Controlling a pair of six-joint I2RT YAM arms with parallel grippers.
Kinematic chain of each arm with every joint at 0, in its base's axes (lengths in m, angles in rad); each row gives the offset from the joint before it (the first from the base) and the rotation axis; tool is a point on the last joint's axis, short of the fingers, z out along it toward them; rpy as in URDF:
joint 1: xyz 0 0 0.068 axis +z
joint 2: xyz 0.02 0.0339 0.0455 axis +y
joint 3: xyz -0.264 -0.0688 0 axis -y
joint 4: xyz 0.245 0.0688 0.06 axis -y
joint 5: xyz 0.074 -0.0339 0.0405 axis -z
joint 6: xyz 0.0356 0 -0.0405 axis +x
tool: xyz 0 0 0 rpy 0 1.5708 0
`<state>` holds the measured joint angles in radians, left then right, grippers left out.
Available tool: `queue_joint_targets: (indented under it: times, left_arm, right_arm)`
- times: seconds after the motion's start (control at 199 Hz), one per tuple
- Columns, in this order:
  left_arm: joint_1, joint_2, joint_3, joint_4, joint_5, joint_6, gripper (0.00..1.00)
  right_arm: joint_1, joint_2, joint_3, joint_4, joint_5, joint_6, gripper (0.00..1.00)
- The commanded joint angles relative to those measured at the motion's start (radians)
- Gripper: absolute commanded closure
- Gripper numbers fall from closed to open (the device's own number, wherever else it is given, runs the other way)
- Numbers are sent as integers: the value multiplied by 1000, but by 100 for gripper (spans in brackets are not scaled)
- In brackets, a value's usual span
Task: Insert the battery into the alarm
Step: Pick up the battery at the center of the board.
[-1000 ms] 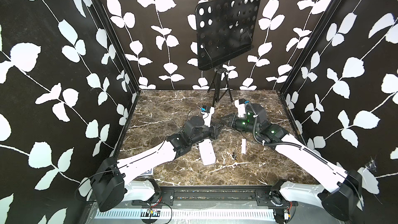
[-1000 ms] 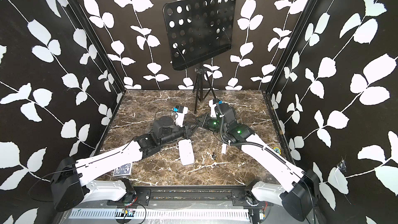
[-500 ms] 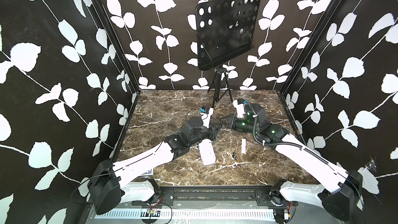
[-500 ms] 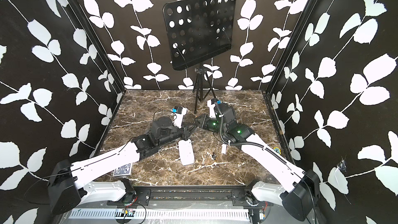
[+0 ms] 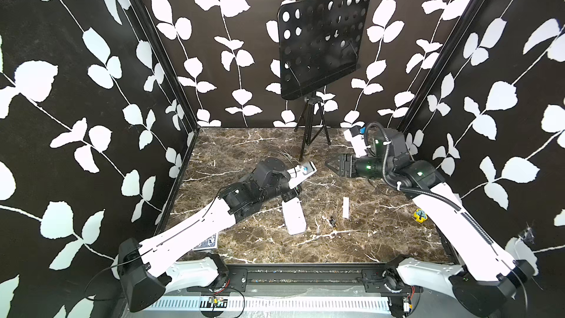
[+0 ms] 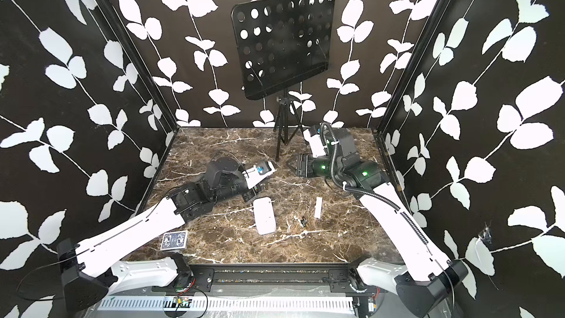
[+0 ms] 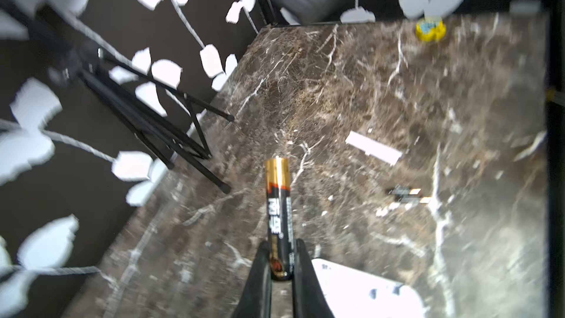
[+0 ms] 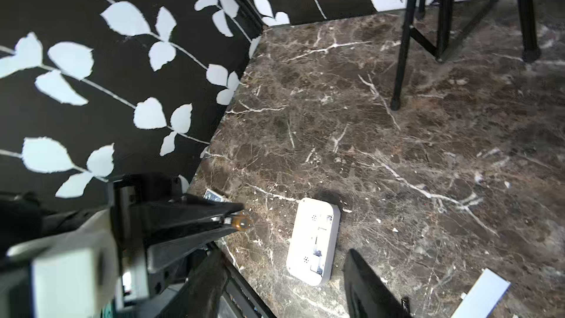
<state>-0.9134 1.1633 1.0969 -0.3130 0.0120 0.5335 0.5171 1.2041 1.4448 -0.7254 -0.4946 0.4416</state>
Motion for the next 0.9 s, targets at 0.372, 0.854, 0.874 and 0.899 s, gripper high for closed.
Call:
queue_joint_targets:
  times: [0.372,0.854,0.874,0.899]
  left_arm:
    - [-58,-63,-78,224,-40,1119,100]
    - [-58,-89,-95,213,-63,1174,100]
    - [-58,-91,-94,213,-63,1172,100]
    - [-58,-91,-93,212,-61,1168,100]
  right_arm:
    - [66,138,199,-310,-173,-305,42]
    - [148,229,260,-414,-90,-406,54]
    - [151,232,264,-411,-89,-406,55]
    - [153,236,268,-406,-88,-405,55]
